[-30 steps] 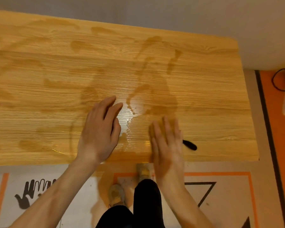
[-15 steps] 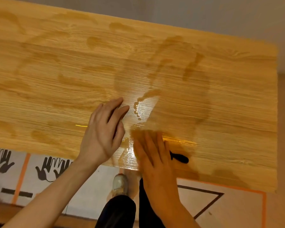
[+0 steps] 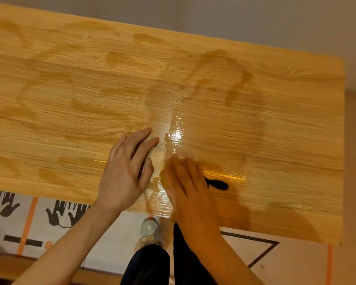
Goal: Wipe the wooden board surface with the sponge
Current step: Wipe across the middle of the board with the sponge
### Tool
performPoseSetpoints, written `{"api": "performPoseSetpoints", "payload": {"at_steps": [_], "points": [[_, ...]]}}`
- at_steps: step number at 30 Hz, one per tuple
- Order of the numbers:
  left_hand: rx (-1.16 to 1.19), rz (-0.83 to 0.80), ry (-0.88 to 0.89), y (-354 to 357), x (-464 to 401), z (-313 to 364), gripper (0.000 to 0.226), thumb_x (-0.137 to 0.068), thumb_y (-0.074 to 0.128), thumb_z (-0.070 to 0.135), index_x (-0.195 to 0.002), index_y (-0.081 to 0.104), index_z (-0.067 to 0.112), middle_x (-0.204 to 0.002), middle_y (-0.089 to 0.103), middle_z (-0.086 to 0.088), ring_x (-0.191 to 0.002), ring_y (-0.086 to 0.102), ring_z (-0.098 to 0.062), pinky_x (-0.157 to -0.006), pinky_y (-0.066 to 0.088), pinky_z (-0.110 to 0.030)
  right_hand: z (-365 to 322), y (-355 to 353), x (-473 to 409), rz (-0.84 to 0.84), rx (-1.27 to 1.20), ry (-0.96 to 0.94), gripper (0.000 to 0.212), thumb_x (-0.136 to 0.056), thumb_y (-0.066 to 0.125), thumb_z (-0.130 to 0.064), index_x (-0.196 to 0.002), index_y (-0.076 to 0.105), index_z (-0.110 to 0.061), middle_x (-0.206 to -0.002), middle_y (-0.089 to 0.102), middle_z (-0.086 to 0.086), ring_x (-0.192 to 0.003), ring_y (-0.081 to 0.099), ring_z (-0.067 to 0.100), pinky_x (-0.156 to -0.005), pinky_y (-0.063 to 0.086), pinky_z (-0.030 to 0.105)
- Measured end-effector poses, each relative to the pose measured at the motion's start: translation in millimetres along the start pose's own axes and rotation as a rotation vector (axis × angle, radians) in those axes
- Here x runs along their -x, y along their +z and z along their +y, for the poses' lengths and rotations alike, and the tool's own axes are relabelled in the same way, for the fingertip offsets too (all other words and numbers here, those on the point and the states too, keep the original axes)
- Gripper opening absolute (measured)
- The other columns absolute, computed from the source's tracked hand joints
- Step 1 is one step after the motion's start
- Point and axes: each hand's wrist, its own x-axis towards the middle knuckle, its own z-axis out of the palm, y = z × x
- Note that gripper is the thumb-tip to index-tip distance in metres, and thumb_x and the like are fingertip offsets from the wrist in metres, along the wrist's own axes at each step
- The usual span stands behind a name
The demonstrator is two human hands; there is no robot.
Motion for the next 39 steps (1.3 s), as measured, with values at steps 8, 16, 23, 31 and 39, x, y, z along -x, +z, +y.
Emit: {"api": "performPoseSetpoints", "payload": {"at_steps": [8,16,23,31,39], "points": [[0.023,-0.018,-0.012,-1.7,0.8,0.2,0.041,-0.102,0.044,0.02,-0.14,0.056,0.01,-0.152,0.047,-0.008,-0.144,0.042,-0.026,-0.118,0.03,-0.054,50.7,-24.8,-111.7,0.189,-0.105,0.252,0.043,-0.102,0.048,-0.014,-0.144,0.044,-0.016,-0.157,0.032,0.008,-0.149,0.015,0.033,-0.123,0.014,0.049],[0.015,-0.005,-0.01,-1.2,-1.0,-0.7,0.042,-0.099,0.049,0.016,-0.14,0.055,0.012,-0.153,0.047,-0.005,-0.145,0.043,-0.025,-0.117,0.032,-0.054,56.6,-17.3,0.4,0.085,-0.07,0.044,0.055,-0.095,0.055,-0.013,-0.146,0.036,-0.014,-0.155,0.032,0.011,-0.146,0.02,0.035,-0.112,0.035,0.057],[0.026,-0.024,-0.03,-3.3,-0.1,0.7,0.042,-0.099,0.047,0.019,-0.139,0.057,0.011,-0.151,0.048,-0.006,-0.145,0.043,-0.025,-0.113,0.035,-0.056,86.6,-34.5,-65.2,0.195,-0.073,0.296,0.047,-0.1,0.049,-0.015,-0.147,0.039,-0.013,-0.158,0.026,0.011,-0.149,0.014,0.034,-0.12,0.021,0.052],[0.024,-0.02,-0.036,-2.9,-1.1,-0.1,0.043,-0.099,0.044,0.021,-0.139,0.057,0.01,-0.152,0.047,-0.006,-0.145,0.041,-0.025,-0.112,0.036,-0.056,93.8,-38.5,7.7,0.074,-0.042,0.129,0.068,-0.087,0.068,-0.003,-0.146,0.037,-0.015,-0.154,0.033,0.013,-0.145,0.024,0.039,-0.116,0.026,0.058],[0.011,-0.023,-0.031,-3.2,0.2,-1.9,0.043,-0.099,0.044,0.022,-0.139,0.056,0.011,-0.152,0.048,-0.006,-0.145,0.042,-0.024,-0.114,0.034,-0.051,104.8,-47.6,-21.9,0.192,-0.088,0.378,0.048,-0.102,0.042,-0.012,-0.149,0.032,-0.01,-0.159,0.02,0.014,-0.149,0.009,0.035,-0.122,0.013,0.052]]}}
